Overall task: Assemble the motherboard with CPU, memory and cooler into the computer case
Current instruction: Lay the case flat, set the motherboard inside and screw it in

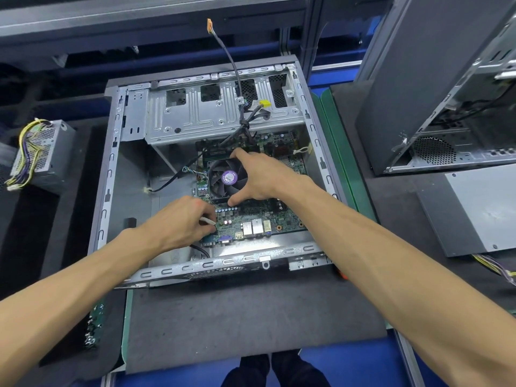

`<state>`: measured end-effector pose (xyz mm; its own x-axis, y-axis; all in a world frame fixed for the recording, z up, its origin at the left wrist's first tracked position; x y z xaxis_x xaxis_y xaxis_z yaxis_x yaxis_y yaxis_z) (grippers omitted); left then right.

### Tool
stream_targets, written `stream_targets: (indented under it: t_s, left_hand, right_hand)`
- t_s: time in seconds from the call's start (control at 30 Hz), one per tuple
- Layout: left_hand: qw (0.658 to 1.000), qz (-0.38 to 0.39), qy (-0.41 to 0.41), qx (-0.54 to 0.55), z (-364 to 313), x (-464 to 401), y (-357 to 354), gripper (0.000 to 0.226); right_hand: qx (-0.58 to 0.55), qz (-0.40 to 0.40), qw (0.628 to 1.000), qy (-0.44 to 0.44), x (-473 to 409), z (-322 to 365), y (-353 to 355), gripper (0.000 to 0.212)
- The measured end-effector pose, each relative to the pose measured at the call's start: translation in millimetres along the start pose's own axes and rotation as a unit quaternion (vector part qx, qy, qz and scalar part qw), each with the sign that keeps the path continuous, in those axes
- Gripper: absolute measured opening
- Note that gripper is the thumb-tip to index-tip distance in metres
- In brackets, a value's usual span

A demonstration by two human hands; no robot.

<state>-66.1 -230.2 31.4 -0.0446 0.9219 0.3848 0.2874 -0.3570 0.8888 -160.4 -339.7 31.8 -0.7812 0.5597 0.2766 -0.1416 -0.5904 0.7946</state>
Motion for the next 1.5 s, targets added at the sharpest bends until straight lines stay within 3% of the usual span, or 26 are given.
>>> stream_targets:
  t_s: [1.0, 1.5]
  left_hand:
    - [1.000, 0.005, 0.002, 0.004, 1.1, 0.9, -3.8, 0.006]
    - [0.999, 0.011, 0.009, -0.050, -3.1, -3.5, -8.1, 0.005]
  right_hand:
    - [0.016, 0.014, 1.000, -0.005, 0.2, 1.5, -4.6, 0.118]
    - [0.018, 0.012, 1.000, -0.004, 1.2, 2.5, -4.4, 0.116]
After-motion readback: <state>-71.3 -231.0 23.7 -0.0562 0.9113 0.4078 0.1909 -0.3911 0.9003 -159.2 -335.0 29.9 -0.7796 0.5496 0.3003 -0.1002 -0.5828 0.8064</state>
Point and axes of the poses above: each hand's wrist, its own x-axis away from the middle knuckle, its own y-axis out of the back of the hand, z = x × y, the point moved 9 cm from there along -x, towards the middle knuckle, and after that the axes turned 7 degrees about y, right-handed, at the moved point
